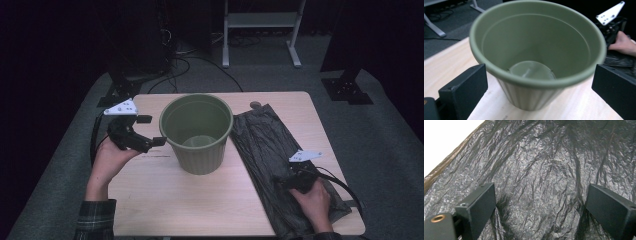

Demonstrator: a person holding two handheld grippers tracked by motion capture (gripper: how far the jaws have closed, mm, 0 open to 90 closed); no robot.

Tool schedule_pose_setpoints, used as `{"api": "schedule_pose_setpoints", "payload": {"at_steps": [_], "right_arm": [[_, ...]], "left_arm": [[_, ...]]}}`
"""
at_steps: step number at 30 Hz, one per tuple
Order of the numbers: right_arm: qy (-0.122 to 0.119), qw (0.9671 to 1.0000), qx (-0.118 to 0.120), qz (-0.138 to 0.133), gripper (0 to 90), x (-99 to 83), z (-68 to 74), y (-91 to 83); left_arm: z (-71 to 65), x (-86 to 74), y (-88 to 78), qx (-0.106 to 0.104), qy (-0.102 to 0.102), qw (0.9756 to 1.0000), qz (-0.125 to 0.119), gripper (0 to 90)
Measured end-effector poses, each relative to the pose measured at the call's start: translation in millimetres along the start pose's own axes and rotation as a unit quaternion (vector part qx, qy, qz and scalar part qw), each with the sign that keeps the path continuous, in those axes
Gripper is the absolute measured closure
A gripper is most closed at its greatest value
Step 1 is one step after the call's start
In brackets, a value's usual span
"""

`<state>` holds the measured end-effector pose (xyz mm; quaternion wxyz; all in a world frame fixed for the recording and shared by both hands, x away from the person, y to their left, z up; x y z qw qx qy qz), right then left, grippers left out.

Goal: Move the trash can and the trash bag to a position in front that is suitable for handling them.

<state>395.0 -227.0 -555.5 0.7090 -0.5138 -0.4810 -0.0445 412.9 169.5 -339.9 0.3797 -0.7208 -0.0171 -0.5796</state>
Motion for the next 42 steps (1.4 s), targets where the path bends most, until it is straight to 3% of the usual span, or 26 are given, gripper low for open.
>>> {"api": "schedule_pose_setpoints", "payload": {"at_steps": [10, 22, 35, 42], "right_arm": [[0.000, 1.0000, 0.000, 0.000, 7.8, 0.1, -0.2, 0.1], [0.001, 1.0000, 0.000, 0.000, 7.8, 0.2, -0.2, 0.2], [0.001, 1.0000, 0.000, -0.001, 7.8, 0.3, -0.2, 0.2], [0.001, 1.0000, 0.000, 0.000, 7.9, 0.2, -0.3, 0.1]], "left_arm": [[23.0, 18.9, 14.9, 0.002, 0.008, 0.9999, 0.014, 0.0], [44.3, 18.1, 36.7, -0.003, -0.001, 0.9996, 0.029, 0.0], [50.6, 5.2, 61.5, -0.003, -0.007, 0.9982, 0.060, 0.0], [48.0, -1.0, 69.0, -0.007, -0.010, 0.9978, 0.065, 0.0]]}}
Point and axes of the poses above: each handheld gripper's, and its own axes: y roughly forward along the jaws, x roughly out of its top, z roughly to its left, the point moved 10 cm from there along y, roughly forward along the jaws
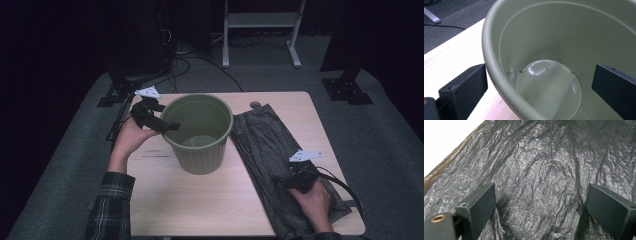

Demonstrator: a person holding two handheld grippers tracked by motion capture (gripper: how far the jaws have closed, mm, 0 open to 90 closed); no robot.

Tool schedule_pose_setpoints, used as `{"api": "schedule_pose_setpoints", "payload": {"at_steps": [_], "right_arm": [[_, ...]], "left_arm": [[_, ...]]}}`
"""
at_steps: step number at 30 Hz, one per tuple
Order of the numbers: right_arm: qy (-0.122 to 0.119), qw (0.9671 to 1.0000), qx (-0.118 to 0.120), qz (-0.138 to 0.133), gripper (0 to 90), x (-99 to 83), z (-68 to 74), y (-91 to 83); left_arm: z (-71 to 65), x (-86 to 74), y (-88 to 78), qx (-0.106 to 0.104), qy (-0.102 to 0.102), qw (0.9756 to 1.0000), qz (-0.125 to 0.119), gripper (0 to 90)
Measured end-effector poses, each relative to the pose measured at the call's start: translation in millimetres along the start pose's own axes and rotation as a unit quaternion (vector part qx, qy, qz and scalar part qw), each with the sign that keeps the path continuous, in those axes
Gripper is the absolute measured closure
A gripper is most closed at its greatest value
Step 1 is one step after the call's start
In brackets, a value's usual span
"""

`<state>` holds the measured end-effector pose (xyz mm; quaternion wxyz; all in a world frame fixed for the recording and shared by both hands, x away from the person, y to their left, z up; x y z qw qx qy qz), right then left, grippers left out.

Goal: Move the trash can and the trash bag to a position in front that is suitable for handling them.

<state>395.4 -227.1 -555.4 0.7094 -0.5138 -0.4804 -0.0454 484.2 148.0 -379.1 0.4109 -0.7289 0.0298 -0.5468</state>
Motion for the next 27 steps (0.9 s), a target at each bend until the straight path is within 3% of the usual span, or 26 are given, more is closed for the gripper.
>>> {"api": "schedule_pose_setpoints", "payload": {"at_steps": [5, 17, 27], "right_arm": [[0.000, 1.0000, 0.000, 0.000, 7.9, 0.0, 0.0, 0.0], [0.000, 1.0000, 0.000, 0.000, 7.9, 0.0, 0.0, 0.0], [0.000, 1.0000, 0.000, 0.000, 7.9, 0.0, 0.0, 0.0]], "left_arm": [[-1.7, -1.1, 0.4, -0.009, -0.009, 0.9998, -0.014, 0.0], [-9.9, -6.5, 0.7, -0.013, -0.018, 0.9997, -0.007, 0.0], [-24.0, -15.1, 1.9, -0.013, -0.009, 0.9998, 0.013, 0.0]]}}
Point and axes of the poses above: each handheld gripper's, and its own axes: y roughly forward along the jaws, x roughly out of its top, z roughly to its left, the point moved 10 cm from there along y, roughly forward along the jaws
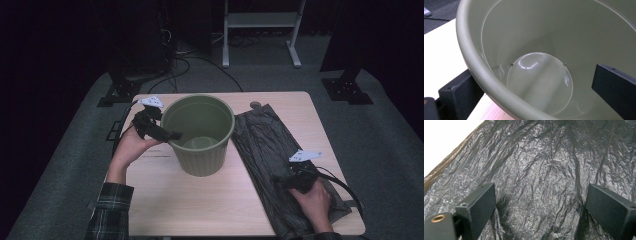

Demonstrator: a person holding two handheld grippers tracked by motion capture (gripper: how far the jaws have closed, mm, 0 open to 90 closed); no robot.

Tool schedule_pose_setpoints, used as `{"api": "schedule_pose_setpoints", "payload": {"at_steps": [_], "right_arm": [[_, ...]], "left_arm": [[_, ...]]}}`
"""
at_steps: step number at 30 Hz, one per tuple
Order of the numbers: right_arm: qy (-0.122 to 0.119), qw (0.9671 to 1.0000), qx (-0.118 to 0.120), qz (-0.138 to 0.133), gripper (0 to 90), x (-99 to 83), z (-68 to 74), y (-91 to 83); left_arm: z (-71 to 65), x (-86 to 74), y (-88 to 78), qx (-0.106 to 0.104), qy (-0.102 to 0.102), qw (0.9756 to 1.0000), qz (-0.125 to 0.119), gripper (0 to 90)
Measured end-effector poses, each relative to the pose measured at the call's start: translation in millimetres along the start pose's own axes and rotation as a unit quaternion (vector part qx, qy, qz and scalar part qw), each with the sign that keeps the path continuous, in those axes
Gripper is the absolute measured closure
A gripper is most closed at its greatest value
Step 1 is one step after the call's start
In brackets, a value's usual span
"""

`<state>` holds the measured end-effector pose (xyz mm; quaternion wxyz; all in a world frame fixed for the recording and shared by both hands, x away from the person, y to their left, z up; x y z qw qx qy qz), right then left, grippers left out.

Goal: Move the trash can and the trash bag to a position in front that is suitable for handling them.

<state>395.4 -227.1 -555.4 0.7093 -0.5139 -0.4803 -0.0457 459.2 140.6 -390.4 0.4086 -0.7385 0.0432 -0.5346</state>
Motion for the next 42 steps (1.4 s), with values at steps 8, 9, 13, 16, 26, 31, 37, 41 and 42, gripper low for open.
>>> {"api": "schedule_pose_setpoints", "payload": {"at_steps": [8, 9, 13, 16, 26, 31, 37, 41, 42], "right_arm": [[0.000, 1.0000, 0.000, 0.000, 7.9, 0.0, -0.1, 0.0], [0.000, 1.0000, 0.000, 0.000, 7.9, 0.0, -0.1, 0.0], [0.000, 1.0000, 0.000, 0.000, 7.9, 0.0, -0.1, 0.0], [0.000, 1.0000, 0.000, 0.000, 7.9, 0.0, -0.1, 0.0], [0.000, 1.0000, -0.001, 0.000, 7.9, 0.0, -0.2, 0.0], [0.000, 1.0000, -0.001, 0.000, 7.9, 0.0, -0.1, 0.0], [0.000, 1.0000, -0.001, 0.000, 7.9, 0.0, -0.2, 0.0], [0.000, 1.0000, 0.000, 0.000, 8.0, 0.0, -0.1, 0.0], [0.000, 1.0000, -0.001, 0.000, 7.9, 0.0, -0.2, 0.0]], "left_arm": [[-16.1, 0.6, 4.1, -0.007, 0.010, 0.9999, 0.007, 0.0], [-17.8, 0.7, 4.5, -0.008, 0.011, 0.9999, 0.008, 0.0], [-26.6, 0.9, 6.3, -0.010, 0.013, 0.9998, 0.009, 0.0], [-33.9, 0.6, 7.3, -0.012, 0.013, 0.9998, 0.011, 0.0], [-59.2, -2.0, 8.8, -0.018, 0.020, 0.9995, 0.015, 0.0], [-70.8, -4.4, 7.9, -0.022, 0.025, 0.9992, 0.019, 0.0], [-79.2, -7.8, 5.1, -0.022, 0.025, 0.9993, 0.017, 0.0], [-84.5, -10.8, 2.8, -0.023, 0.024, 0.9993, 0.018, 0.0], [-86.3, -11.6, 2.3, -0.024, 0.025, 0.9992, 0.018, 0.0]]}}
Point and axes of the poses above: each handheld gripper's, and its own axes: y roughly forward along the jaws, x roughly out of its top, z roughly to its left, the point moved 10 cm from there along y, roughly forward along the jaws
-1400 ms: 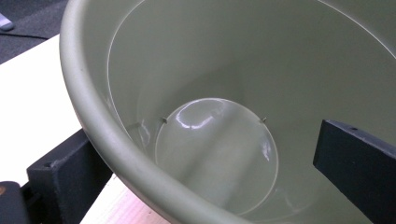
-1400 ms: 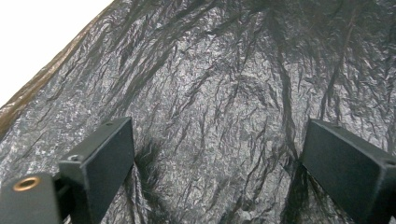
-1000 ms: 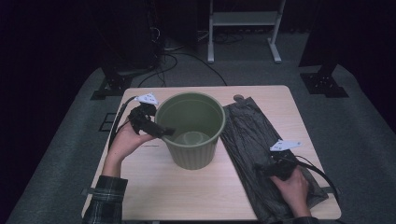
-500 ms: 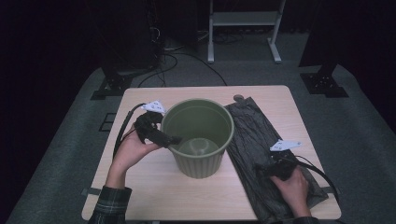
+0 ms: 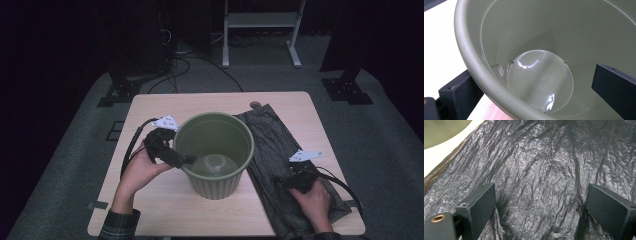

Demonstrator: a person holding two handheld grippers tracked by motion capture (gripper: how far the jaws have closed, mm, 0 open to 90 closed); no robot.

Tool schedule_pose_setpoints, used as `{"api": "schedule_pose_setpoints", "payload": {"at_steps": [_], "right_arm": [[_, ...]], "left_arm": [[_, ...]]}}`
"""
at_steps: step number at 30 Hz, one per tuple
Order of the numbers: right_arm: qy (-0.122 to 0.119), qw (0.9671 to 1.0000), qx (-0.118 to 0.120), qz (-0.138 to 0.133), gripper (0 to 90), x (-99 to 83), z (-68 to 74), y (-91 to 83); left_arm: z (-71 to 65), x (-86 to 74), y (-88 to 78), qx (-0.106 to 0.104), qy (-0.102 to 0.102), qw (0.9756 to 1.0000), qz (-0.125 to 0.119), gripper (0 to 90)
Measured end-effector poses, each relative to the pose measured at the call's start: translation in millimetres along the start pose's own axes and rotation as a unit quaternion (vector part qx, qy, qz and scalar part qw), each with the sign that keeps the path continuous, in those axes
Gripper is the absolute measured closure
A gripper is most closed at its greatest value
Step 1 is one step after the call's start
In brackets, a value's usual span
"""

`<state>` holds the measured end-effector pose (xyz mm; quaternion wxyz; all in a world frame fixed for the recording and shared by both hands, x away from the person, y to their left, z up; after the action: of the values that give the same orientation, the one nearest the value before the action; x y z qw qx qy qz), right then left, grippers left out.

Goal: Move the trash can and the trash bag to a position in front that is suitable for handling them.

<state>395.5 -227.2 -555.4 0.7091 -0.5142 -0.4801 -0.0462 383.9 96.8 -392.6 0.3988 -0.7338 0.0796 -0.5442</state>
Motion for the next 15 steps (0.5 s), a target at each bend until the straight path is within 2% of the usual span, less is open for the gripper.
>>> {"api": "schedule_pose_setpoints", "payload": {"at_steps": [9, 15], "right_arm": [[0.000, 1.0000, 0.000, 0.000, 7.9, 0.0, 0.0, 0.0], [0.000, 1.0000, 0.000, 0.000, 7.9, 0.0, 0.0, 0.0]], "left_arm": [[-10.4, -5.8, -4.3, -0.003, -0.003, 1.0000, -0.006, 0.0], [-10.1, -1.6, -5.2, -0.004, 0.001, 0.9998, -0.017, 0.0]]}}
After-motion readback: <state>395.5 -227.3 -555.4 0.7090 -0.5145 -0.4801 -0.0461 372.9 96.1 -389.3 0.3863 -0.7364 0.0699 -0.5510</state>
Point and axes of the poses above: each handheld gripper's, and its own axes: y roughly forward along the jaws, x roughly out of its top, z roughly to its left, the point moved 10 cm from there along y, roughly forward along the jaws
